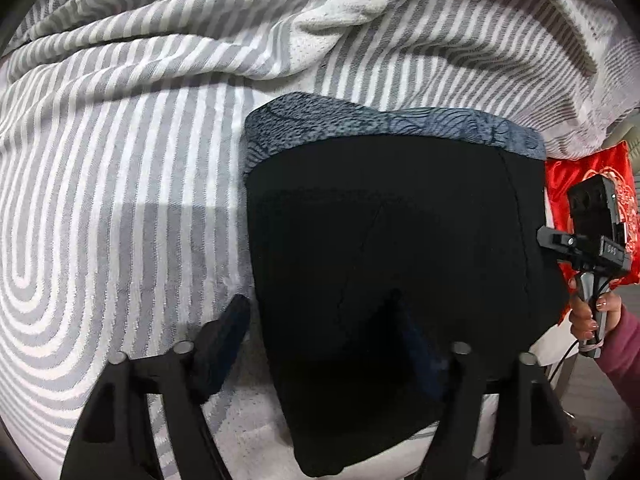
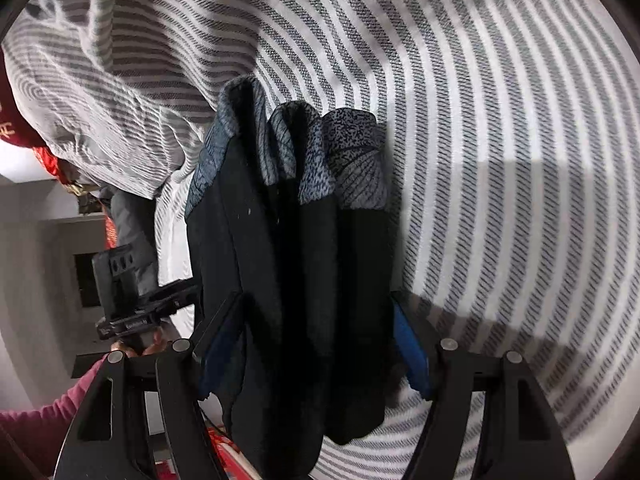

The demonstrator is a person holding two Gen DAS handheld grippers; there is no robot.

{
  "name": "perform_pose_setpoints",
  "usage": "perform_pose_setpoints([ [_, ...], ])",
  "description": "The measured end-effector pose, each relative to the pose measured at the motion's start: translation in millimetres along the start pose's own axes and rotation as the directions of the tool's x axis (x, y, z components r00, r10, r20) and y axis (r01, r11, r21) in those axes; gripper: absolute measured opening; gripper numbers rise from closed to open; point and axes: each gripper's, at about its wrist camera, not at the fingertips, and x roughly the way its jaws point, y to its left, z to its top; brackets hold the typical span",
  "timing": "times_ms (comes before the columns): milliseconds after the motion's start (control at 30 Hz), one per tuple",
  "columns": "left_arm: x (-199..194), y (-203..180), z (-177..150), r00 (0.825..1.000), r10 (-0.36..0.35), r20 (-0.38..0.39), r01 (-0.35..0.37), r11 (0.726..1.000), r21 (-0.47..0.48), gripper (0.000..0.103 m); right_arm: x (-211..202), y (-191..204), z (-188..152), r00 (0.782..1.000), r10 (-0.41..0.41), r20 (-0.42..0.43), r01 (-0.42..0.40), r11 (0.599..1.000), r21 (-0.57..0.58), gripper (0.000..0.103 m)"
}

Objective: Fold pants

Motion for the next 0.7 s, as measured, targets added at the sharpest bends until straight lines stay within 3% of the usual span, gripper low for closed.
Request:
perform_pose_setpoints([
  [267,9.5,-11.5,7.0,1.000,-0.009,0.001,0.009,1.000,-0.012,0.077,6.3,4.4,3.3,1.000,-0.012,-0.012,0.012,1.000,0.020,0.074],
  [333,8.7,-19.4,5.8,1.000,0.002,0.017,-0.002,1.000,0.001,0.074,7.0,11.4,3.4,0.999,-0.035,-0.015,0.035,0.999,0.006,0.064],
  [400,5.6,-25.7,3.5,0.999,0.000,0.038,0.000,1.000,0.006,0.063,3.9,16.6,2.3,1.000,-0.024,-0.008,0.024,1.000,0.000,0.047],
  [467,1.2,-32.6,1.3,0.999,0.007,0.051,-0.007,1.000,0.015,0.056,-1.0,21.0,-0.8,1.000,0.007,0.007,-0.007,1.000,0.003,0.041],
  [567,-3.5,-41.5,-1.5,0.997,0.032,0.065,-0.034,0.999,0.030,0.052,-7.4,28.5,-5.9,0.999,0.045,0.030,-0.046,0.999,0.008,0.036],
  [700,-14.6,-46.7,-4.4,0.996,0.018,0.088,-0.019,1.000,0.006,0.050,-19.7,35.6,-12.6,0.996,0.082,0.045,-0.082,0.997,0.004,0.035],
])
